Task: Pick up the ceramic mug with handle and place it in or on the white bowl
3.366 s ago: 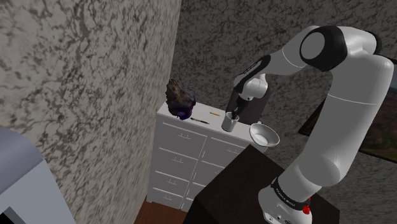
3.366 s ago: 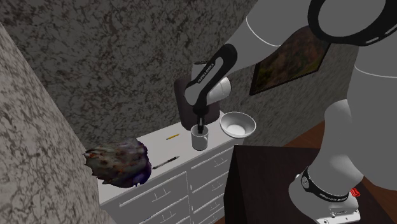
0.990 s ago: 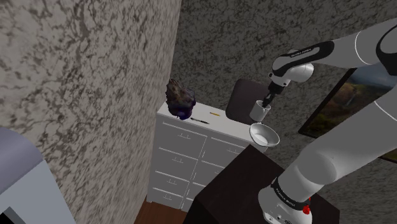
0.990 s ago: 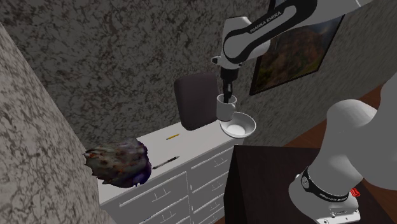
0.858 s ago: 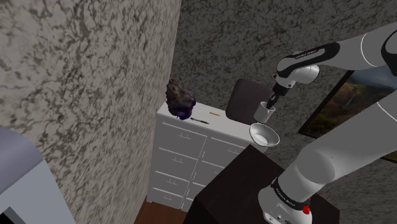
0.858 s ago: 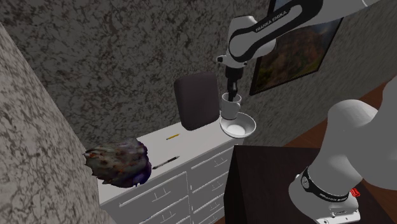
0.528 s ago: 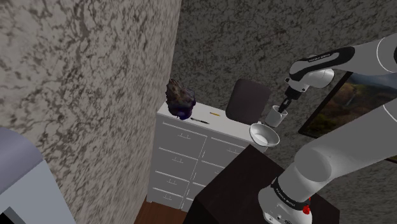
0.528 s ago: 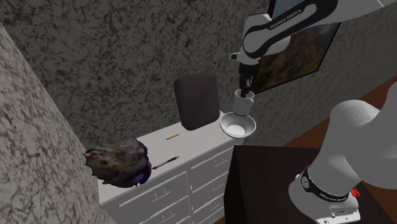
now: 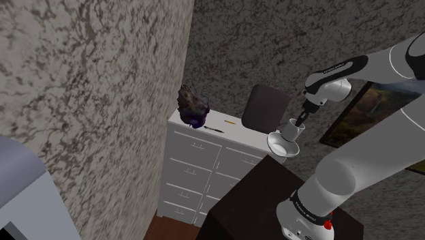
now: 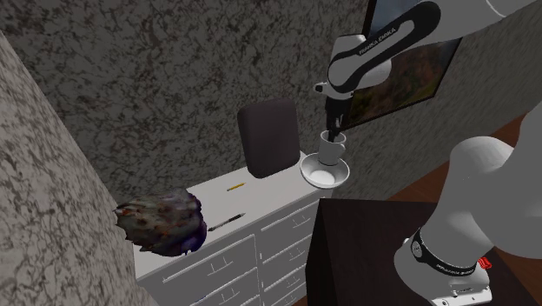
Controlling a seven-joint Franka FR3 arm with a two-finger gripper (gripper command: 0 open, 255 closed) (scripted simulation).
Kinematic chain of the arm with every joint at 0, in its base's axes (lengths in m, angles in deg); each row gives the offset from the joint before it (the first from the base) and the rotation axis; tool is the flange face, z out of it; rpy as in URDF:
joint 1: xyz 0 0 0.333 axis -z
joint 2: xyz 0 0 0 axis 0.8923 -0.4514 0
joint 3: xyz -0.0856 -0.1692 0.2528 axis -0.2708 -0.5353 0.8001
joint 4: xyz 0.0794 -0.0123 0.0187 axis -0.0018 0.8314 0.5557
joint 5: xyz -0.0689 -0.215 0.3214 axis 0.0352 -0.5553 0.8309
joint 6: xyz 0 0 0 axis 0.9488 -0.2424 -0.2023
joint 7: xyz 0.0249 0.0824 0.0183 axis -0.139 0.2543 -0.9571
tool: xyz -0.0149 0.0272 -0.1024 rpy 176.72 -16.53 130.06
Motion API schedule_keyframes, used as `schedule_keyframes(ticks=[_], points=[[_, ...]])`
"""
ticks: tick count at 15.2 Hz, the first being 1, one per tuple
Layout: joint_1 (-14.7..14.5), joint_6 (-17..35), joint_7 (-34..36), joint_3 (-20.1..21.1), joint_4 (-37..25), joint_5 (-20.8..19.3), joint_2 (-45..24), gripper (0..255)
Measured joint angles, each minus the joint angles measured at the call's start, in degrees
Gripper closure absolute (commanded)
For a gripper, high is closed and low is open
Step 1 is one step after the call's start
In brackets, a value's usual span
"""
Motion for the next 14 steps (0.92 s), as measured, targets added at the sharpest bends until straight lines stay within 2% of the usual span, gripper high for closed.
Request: schedule_keyframes(ticks=[5,9,14], points=[[-1.0,4.4,-2.7,-1.4,1.4,3.1,-3.9,255],[-1.9,7.8,-5.6,-2.1,2.0,7.0,-7.7,255],[-2.0,8.5,-6.0,-2.2,2.4,7.5,-8.1,255]])
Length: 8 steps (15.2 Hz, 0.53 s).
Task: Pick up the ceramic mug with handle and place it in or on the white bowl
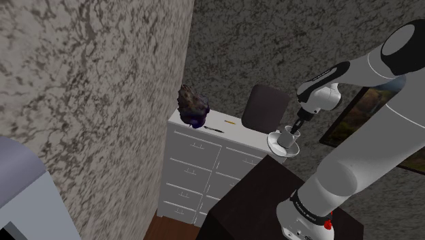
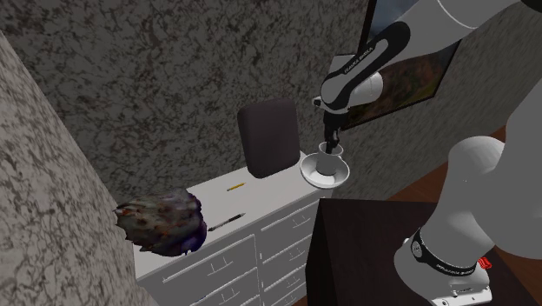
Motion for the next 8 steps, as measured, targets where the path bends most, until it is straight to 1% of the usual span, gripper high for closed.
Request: schedule_keyframes(ticks=[2,3,8], points=[[0.0,0.0,0.0,0.0,0.0,0.0,0.0,255],[0.0,0.0,0.0,0.0,0.0,0.0,0.0,0],[0.0,0.0,0.0,0.0,0.0,0.0,0.0,0]])
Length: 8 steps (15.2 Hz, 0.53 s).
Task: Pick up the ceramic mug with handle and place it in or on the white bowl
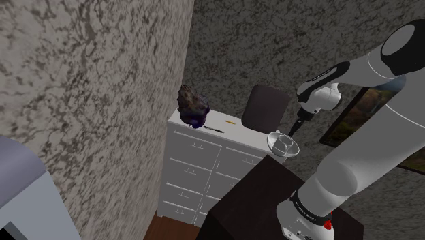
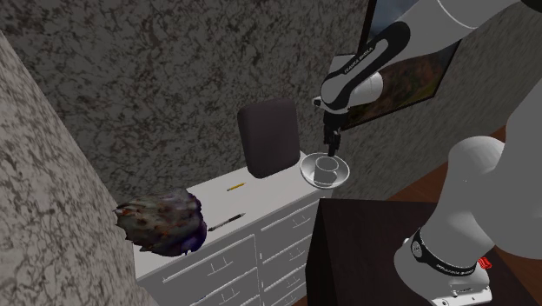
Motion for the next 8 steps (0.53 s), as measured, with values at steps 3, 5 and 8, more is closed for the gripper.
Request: schedule_keyframes(ticks=[3,5,8], points=[[0.3,-2.2,2.0,0.3,-0.5,-2.5,2.4,0],[1.2,-6.4,4.2,1.0,-2.2,-5.7,5.9,0],[1.6,-8.1,5.2,1.4,-2.8,-6.9,7.3,0]])
